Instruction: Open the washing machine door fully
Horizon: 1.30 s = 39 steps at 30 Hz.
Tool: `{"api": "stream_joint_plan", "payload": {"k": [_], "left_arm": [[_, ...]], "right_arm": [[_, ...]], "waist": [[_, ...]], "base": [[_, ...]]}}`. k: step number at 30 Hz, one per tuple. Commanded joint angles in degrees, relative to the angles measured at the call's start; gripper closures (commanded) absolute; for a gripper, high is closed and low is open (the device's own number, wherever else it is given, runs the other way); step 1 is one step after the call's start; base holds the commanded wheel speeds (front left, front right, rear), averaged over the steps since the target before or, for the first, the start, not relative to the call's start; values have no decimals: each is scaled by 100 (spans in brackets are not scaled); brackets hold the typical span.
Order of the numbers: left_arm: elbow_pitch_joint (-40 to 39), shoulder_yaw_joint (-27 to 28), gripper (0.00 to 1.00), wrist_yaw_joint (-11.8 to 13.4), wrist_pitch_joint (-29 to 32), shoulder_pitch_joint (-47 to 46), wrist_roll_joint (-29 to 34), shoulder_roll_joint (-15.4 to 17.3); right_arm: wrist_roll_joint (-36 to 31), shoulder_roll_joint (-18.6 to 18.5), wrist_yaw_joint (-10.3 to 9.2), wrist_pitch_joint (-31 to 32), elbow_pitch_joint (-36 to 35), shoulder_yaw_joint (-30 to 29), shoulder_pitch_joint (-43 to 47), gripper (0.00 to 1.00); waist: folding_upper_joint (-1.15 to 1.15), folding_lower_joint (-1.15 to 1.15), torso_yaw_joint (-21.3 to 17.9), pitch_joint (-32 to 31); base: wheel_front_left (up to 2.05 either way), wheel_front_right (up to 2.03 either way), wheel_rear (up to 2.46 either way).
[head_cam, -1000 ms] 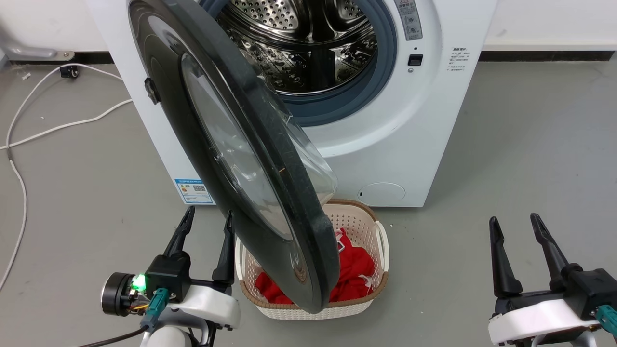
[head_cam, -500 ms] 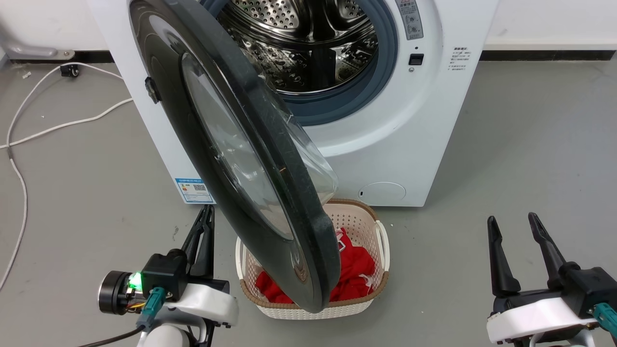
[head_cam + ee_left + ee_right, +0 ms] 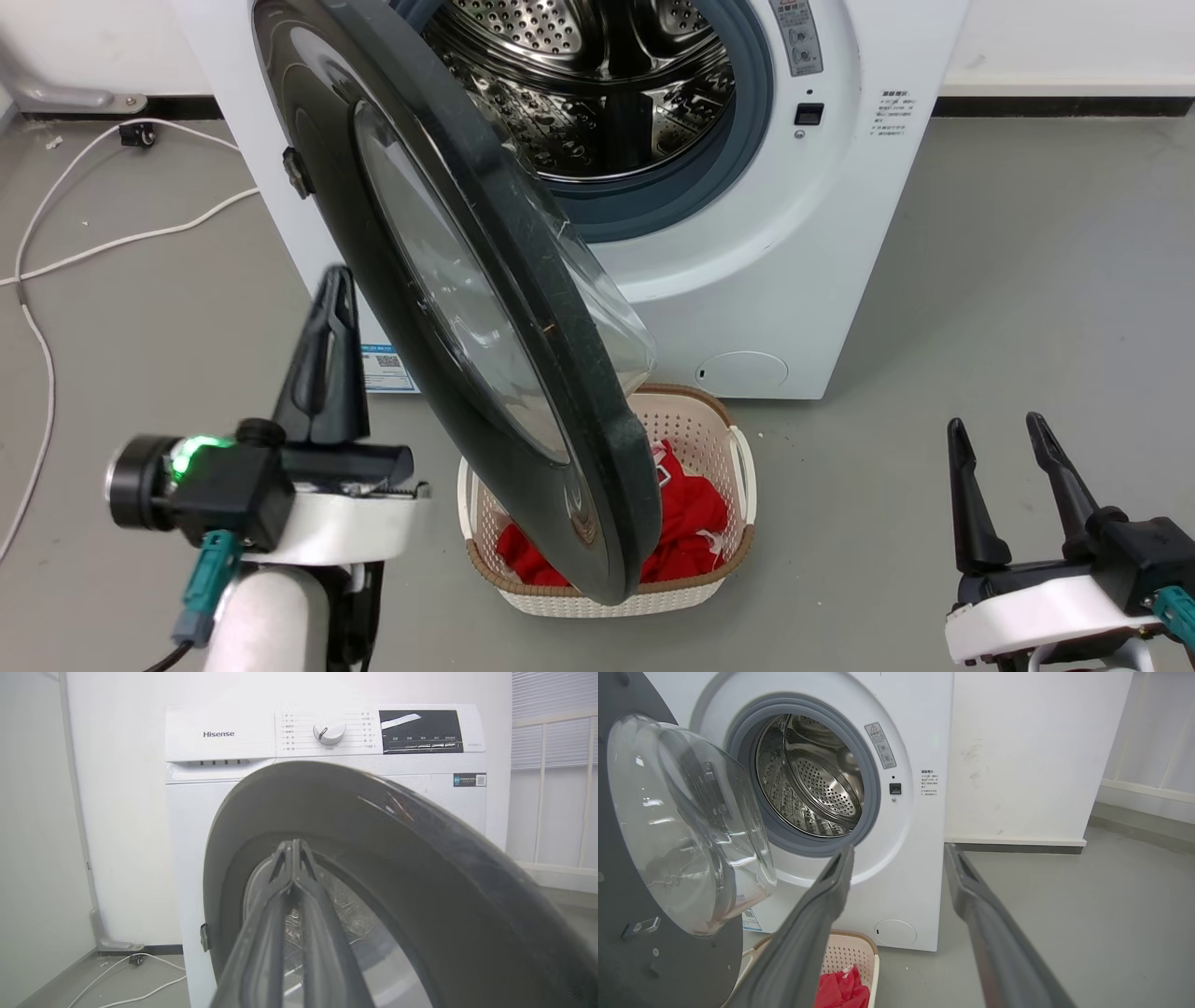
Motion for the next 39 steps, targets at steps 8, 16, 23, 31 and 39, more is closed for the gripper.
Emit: {"api": "stream_joint_plan", "payload": {"k": [8, 16, 23, 31, 39], "left_arm": [[-1485, 77, 100, 31, -13, -462, 171, -2], [-2217, -362, 100, -134, -11, -776, 95, -20], [-1927, -1549, 100, -420, 46, -601, -225, -35], [-1380, -2649, 100, -539, 672, -104, -595, 75], [-923, -3028, 100, -533, 1201, 521, -794, 214]], "right_arm": [[4, 13, -4, 24, -34, -63, -19, 0], [26, 13, -4, 47, -59, -81, 6, 0], [52, 13, -4, 49, -80, -89, 23, 0], [98, 13, -4, 43, -46, -91, 2, 0], [131, 13, -4, 44, 1, -79, -23, 0]], "waist": [[0, 0, 35, -17], [0, 0, 32, -22], [0, 0, -1, 17], [0, 0, -21, 90], [0, 0, 19, 140]], "base": [[0, 0, 0], [0, 0, 0], [0, 0, 0], [0, 0, 0], [0, 0, 0]]}}
